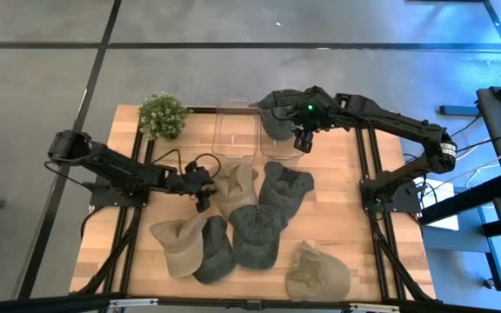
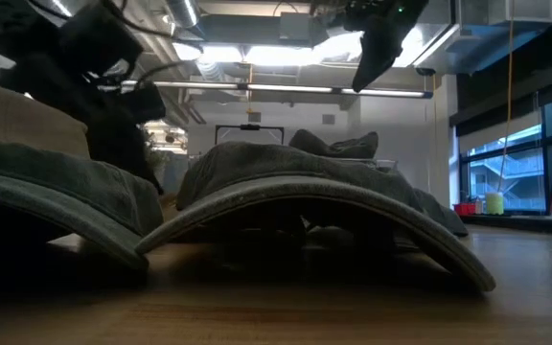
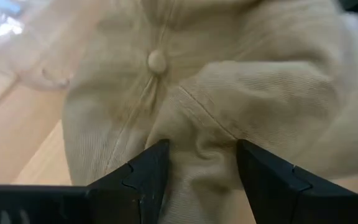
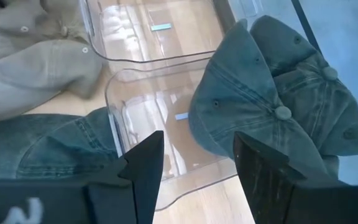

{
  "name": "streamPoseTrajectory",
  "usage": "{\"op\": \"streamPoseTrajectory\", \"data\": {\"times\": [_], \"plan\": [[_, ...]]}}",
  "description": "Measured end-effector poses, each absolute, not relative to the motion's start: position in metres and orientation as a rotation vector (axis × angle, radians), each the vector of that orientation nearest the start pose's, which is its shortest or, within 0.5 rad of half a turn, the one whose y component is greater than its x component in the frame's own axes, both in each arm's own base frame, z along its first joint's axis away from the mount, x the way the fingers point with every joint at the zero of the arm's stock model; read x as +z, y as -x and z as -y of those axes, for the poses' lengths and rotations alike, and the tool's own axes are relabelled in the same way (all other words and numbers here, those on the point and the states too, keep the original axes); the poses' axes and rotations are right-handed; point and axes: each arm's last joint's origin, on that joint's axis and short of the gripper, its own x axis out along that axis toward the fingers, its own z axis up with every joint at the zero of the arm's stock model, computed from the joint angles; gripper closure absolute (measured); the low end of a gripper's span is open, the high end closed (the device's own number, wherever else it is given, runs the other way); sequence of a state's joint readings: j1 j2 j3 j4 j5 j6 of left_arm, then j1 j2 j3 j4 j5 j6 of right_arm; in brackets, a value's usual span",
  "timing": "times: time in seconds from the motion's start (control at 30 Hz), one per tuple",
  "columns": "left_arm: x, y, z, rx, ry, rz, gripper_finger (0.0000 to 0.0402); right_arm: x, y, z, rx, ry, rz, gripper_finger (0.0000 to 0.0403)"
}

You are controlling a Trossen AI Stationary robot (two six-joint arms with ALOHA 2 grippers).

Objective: Pick & Place hat
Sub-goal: Put the brown cap into the left transparent bin

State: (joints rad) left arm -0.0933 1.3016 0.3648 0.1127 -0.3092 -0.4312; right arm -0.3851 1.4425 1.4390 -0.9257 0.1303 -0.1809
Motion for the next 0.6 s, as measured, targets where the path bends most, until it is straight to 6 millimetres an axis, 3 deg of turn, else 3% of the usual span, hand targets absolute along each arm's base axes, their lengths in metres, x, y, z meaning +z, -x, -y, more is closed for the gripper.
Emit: {"op": "streamPoseTrajectory", "data": {"times": [0.3,0.6], "plan": [[0.104,-0.215,0.007,0.419,0.253,-0.83,0.0228,0.347,-0.267,0.112,-0.4,0.024,-0.966,0.021],[0.104,-0.22,0.011,0.341,0.223,-0.803,0.034,0.347,-0.267,0.112,-0.4,0.025,-0.966,0.021]]}}
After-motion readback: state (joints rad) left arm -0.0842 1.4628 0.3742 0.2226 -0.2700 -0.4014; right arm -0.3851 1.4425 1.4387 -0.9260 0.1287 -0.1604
